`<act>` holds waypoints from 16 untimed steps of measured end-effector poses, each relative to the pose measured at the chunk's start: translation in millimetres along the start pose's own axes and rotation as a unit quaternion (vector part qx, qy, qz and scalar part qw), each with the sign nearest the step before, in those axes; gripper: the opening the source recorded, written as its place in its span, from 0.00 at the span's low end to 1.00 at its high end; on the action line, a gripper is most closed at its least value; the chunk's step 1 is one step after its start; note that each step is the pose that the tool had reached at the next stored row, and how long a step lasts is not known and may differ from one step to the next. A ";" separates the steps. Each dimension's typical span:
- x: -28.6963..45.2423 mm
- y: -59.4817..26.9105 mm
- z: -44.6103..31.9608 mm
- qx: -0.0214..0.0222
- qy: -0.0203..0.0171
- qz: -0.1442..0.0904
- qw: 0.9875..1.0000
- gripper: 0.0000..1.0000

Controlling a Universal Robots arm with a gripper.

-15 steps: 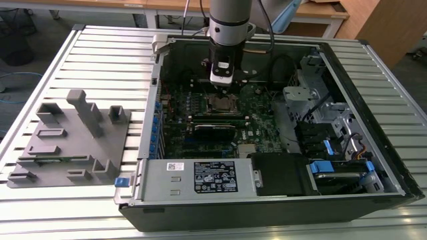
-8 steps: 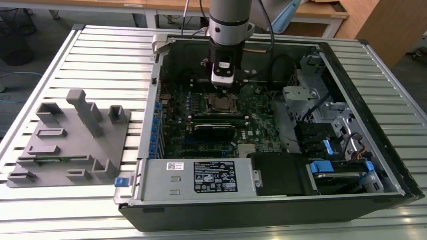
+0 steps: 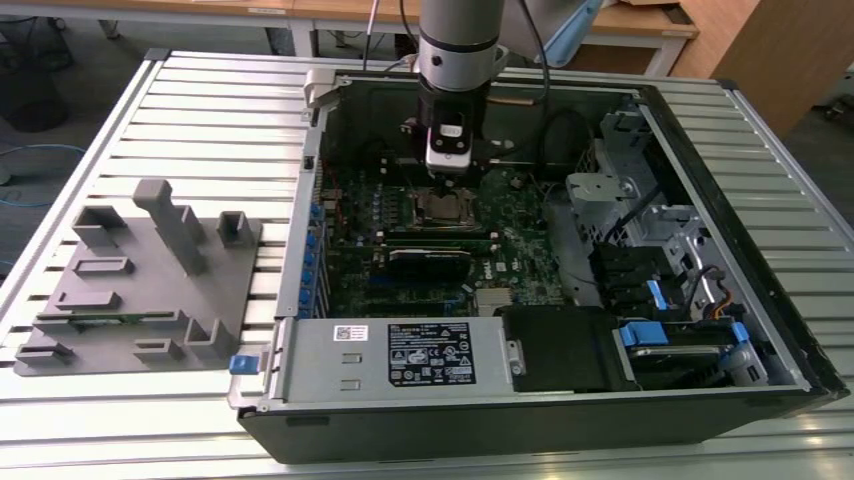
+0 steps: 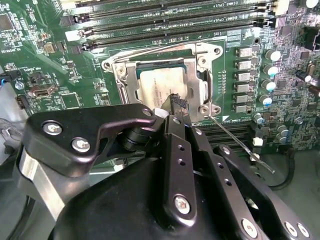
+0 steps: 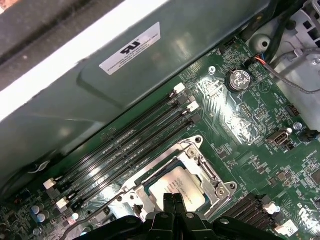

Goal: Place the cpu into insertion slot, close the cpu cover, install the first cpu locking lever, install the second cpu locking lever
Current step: 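Close the cpu cover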

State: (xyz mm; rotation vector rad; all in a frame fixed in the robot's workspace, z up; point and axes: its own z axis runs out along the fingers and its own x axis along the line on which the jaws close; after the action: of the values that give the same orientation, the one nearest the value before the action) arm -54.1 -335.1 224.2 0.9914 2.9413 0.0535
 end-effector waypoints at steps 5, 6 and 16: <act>0.0 0.0 0.0 0.000 0.000 -0.005 1.000 0.11; 0.0 0.0 0.0 0.000 0.000 -0.005 1.000 0.11; 0.0 0.0 0.0 0.000 0.000 -0.006 1.000 0.11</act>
State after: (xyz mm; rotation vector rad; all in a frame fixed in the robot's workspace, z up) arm -54.1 -335.1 224.2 0.9749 2.9470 0.0539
